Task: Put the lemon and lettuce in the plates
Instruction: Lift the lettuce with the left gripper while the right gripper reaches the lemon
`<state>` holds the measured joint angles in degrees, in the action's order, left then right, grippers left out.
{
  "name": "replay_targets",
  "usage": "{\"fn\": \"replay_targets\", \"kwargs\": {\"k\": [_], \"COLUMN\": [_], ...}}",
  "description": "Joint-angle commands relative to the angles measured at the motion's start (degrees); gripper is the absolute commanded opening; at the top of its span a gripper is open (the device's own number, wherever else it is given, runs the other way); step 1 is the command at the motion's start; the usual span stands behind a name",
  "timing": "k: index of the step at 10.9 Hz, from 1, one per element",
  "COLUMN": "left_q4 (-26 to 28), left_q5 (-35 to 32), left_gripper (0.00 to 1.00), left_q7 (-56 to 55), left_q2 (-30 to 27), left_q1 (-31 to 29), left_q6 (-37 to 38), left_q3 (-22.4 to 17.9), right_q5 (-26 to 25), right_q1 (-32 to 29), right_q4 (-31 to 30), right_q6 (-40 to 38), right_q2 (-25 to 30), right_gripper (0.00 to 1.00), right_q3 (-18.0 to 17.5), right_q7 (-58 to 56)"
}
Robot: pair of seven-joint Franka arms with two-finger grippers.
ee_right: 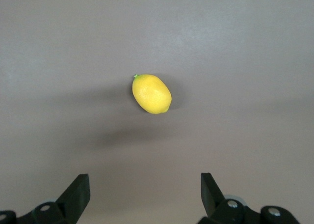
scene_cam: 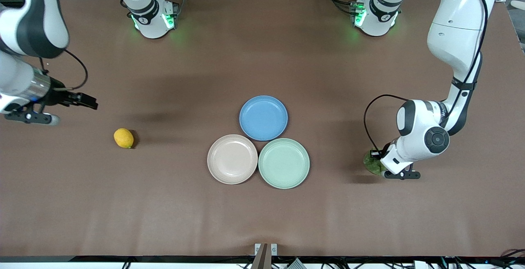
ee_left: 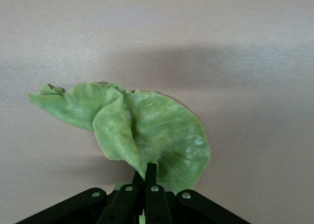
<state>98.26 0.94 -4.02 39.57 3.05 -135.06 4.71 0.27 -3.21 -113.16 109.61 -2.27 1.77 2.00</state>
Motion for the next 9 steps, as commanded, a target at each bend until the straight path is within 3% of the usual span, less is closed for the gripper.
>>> {"fn": "replay_targets", "kwargs": {"k": [1,5,9], "left_q4": [-0.61,-0.87,-3.59], "left_q5": [-1.20,-1.29,-1.03], "left_gripper": [0.00,0.00,0.00], "left_q7": [-0.97,-8.70,-17.75], "left_q2": [-1.42,-4.67,-5.56], "left_q1": [2.05,8.18,14.25], "left_q6": [-0.29,-0.03,-0.03], "left_q3": [-0.14,0.12,0.39], "right_q5": [0.88,0.88,0.88], "right_q1": [-0.30,-0.04,0.40], "right_q4": [-2.07,-2.16,-2.33], "right_q6": [2.89,11.83,15.36], "right_q2": [-0.63,-7.91,-10.91], "right_gripper": [1.00,1.00,1.00], "right_q3": [-0.19,-0.27,-0.36], "right_q7": [-0.77,-0.68,-0.68]}}
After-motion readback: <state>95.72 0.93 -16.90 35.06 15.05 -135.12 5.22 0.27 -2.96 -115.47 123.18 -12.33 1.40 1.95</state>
